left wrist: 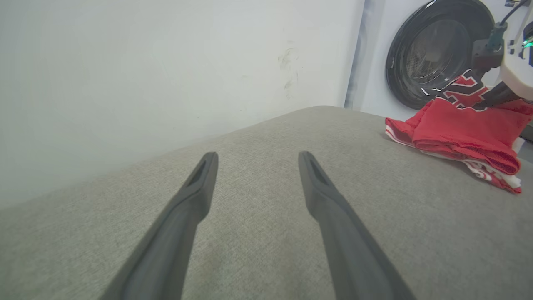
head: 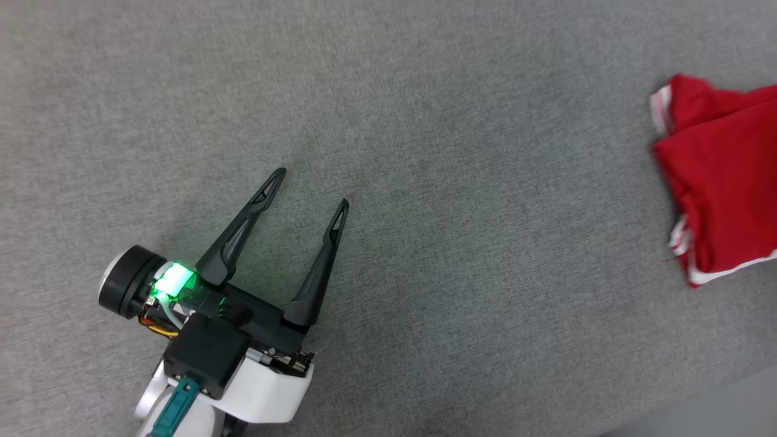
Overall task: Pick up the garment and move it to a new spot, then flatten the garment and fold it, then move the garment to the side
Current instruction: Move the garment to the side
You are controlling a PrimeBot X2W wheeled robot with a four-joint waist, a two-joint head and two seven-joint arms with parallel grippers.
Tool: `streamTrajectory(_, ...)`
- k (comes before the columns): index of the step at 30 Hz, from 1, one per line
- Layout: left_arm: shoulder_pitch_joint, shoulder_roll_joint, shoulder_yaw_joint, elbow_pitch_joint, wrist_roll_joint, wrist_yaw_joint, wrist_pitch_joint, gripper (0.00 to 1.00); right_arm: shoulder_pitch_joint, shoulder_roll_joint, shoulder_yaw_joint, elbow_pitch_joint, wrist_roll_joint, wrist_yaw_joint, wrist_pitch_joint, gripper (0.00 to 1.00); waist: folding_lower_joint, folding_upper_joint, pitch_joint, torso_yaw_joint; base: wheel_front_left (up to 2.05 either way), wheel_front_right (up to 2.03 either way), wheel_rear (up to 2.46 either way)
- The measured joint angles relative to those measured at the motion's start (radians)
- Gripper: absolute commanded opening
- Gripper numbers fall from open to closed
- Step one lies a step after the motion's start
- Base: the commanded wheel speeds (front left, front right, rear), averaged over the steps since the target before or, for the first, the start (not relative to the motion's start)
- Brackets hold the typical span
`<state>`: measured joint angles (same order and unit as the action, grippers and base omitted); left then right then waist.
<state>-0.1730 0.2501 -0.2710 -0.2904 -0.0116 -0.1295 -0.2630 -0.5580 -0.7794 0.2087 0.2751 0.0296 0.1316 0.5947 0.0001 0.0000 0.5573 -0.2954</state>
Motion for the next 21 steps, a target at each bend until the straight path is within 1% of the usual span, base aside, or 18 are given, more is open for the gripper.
streamTrajectory(2, -0.009, 0.008, -0.006, -0.011, 0.001, 0.000, 0.000, 1.00, -0.006, -0.008, -0.043, 0.047, -0.021, 0.000, -0.040, 0.00, 0.0000, 0.0000, 0.029, -0.002, 0.00, 0.00, 0.00)
streamTrajectory(7, -0.018, 0.027, -0.007, -0.025, 0.003, 0.000, 0.000, 1.00, -0.028, 0.011, -0.135, 0.159, -0.064, 0.000, -0.108, 0.00, 0.0000, 0.0000, 0.075, 0.009, 0.00, 0.00, 0.00)
streamTrajectory(12, -0.021, 0.038, -0.005, -0.031, 0.006, 0.000, 0.000, 1.00, -0.066, 0.029, -0.171, 0.226, -0.107, 0.000, -0.180, 0.00, 0.0000, 0.0000, 0.101, 0.028, 0.00, 0.00, 0.00)
streamTrajectory(15, -0.031, 0.042, -0.006, -0.031, 0.006, 0.000, 0.000, 1.00, -0.088, 0.041, -0.195, 0.267, -0.129, 0.000, -0.193, 0.00, 0.0000, 0.0000, 0.112, 0.042, 0.00, 0.00, 0.00)
streamTrajectory(17, -0.035, 0.042, -0.006, -0.028, 0.004, 0.001, 0.000, 1.00, -0.118, 0.060, -0.235, 0.299, -0.154, 0.000, -0.202, 0.00, 0.0000, 0.0000, 0.116, 0.056, 0.00, 0.00, 0.00)
streamTrajectory(18, -0.036, 0.042, -0.006, -0.026, 0.001, 0.002, 0.000, 1.00, -0.121, 0.067, -0.246, 0.304, -0.163, 0.000, -0.201, 0.32, 0.0000, 0.0000, 0.113, 0.058, 0.00, 0.00, 0.00)
streamTrajectory(19, -0.036, 0.041, -0.006, -0.024, 0.000, 0.002, 0.000, 1.00, -0.122, 0.074, -0.253, 0.309, -0.171, 0.000, -0.194, 1.00, 0.0000, 0.0000, 0.110, 0.060, 0.00, 0.00, 0.00)
streamTrajectory(21, -0.036, 0.037, -0.007, -0.019, -0.001, 0.007, 0.000, 1.00, -0.122, 0.090, -0.260, 0.311, -0.183, 0.000, -0.187, 1.00, 0.0000, 0.0000, 0.100, 0.062, 0.00, 0.00, 0.00)
